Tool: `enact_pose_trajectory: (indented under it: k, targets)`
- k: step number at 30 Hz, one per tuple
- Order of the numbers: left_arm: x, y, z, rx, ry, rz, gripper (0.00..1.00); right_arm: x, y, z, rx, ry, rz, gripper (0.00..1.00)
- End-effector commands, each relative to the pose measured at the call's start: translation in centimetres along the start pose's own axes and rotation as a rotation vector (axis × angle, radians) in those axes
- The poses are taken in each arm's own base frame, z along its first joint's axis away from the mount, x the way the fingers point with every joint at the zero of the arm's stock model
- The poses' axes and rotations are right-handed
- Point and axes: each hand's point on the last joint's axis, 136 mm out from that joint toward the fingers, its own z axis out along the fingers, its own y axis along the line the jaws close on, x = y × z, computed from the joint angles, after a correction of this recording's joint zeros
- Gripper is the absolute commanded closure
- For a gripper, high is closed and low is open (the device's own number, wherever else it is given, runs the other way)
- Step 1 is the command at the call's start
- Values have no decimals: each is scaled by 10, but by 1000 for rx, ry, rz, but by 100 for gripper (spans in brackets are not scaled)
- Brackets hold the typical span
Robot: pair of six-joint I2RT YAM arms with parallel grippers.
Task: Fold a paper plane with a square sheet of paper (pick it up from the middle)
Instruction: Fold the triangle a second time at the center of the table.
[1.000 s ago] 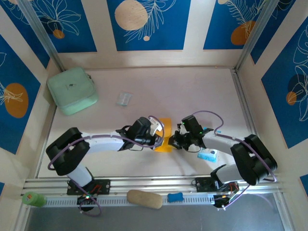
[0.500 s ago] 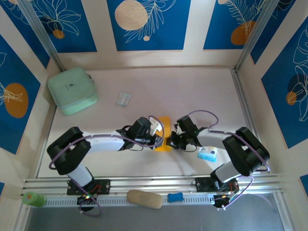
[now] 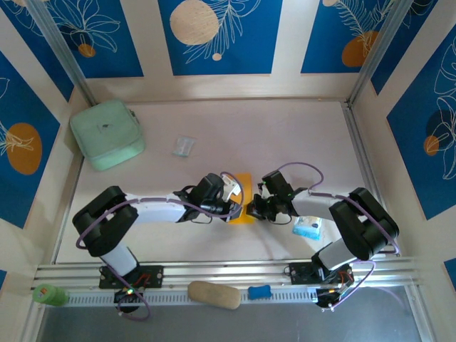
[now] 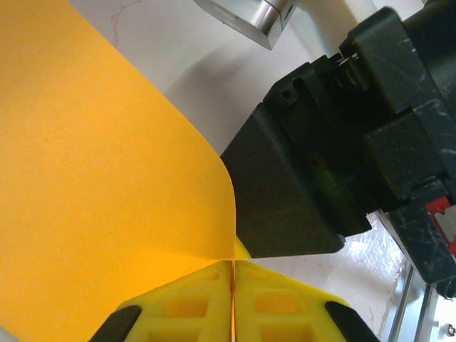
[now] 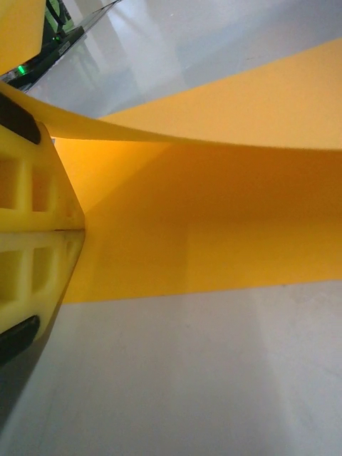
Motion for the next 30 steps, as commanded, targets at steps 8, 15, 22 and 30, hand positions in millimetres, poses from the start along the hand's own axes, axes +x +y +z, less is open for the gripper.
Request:
enact_pose_trajectory:
  k: [8,15,22,30]
  targets:
    - [-10,0,0,20,-23,-26,100,4,-23,-3,81,6,39,97]
    - [-16,6,-5,-20,-69,-59,100,1,3,-6,-28,-45,70,95]
    - [-16,8,-7,-32,-73,-63,100,4,-14,8,55,-30,90,95]
    - [-14,28,-8,-93,-61,-82,100,4,-42,4,143,1,61,96]
